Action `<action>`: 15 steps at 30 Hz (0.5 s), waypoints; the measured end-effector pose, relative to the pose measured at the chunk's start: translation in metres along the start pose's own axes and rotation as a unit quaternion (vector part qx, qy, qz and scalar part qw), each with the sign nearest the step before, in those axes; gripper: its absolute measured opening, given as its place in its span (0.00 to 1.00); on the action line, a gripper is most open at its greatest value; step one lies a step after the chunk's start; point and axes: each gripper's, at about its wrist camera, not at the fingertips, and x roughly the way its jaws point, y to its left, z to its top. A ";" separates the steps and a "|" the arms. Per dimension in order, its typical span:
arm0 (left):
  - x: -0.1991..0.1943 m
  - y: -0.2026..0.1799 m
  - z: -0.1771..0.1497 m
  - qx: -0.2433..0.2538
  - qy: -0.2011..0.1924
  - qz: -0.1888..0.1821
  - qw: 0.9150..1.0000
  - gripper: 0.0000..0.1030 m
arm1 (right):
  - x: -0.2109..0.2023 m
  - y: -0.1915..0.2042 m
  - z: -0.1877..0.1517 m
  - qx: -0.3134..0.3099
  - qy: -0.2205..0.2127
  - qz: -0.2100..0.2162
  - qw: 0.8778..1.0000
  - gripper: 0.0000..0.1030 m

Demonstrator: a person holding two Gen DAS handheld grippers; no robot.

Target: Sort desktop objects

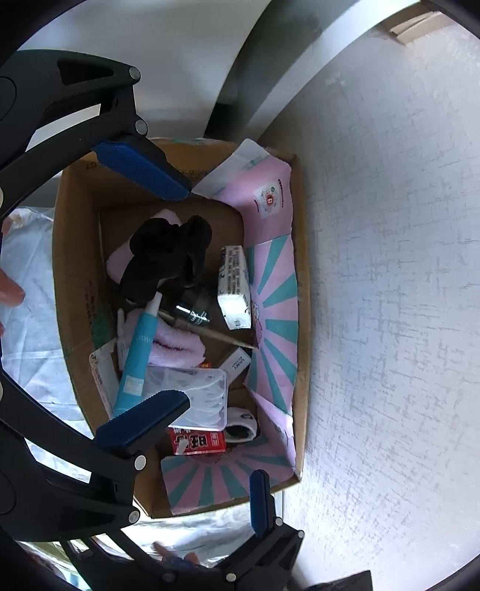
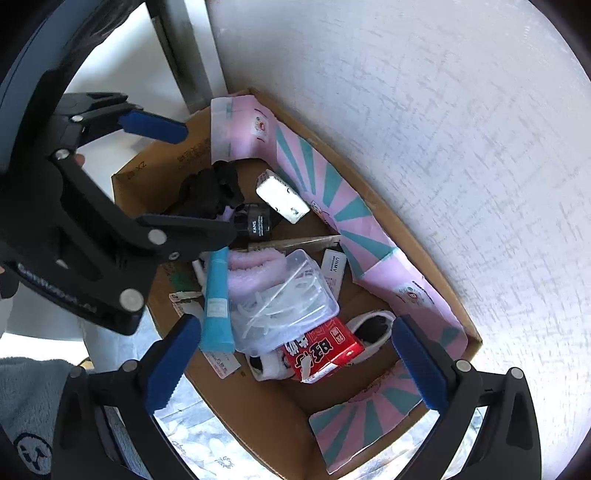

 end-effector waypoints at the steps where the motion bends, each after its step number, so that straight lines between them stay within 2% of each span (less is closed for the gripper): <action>1: -0.005 0.004 0.001 -0.003 -0.005 -0.003 1.000 1.00 | -0.001 0.000 -0.001 0.002 0.000 -0.001 1.000 1.00; 5: -0.021 0.008 0.004 -0.027 -0.017 -0.021 0.999 1.00 | -0.007 0.003 -0.005 0.010 -0.007 -0.005 1.000 1.00; 8: -0.028 0.006 0.002 -0.037 -0.008 -0.031 0.999 1.00 | -0.014 0.003 -0.010 0.021 -0.009 -0.012 1.000 1.00; 11: -0.042 0.001 -0.002 -0.040 -0.010 -0.022 0.999 1.00 | -0.029 0.000 -0.017 0.053 -0.016 -0.016 0.998 1.00; 12: -0.047 -0.001 -0.003 -0.040 -0.012 -0.019 0.999 1.00 | -0.034 -0.001 -0.020 0.034 -0.003 -0.023 0.999 1.00; 15: -0.063 -0.009 -0.005 -0.040 -0.025 -0.009 0.999 1.00 | -0.054 -0.011 -0.032 0.077 0.004 -0.048 0.996 1.00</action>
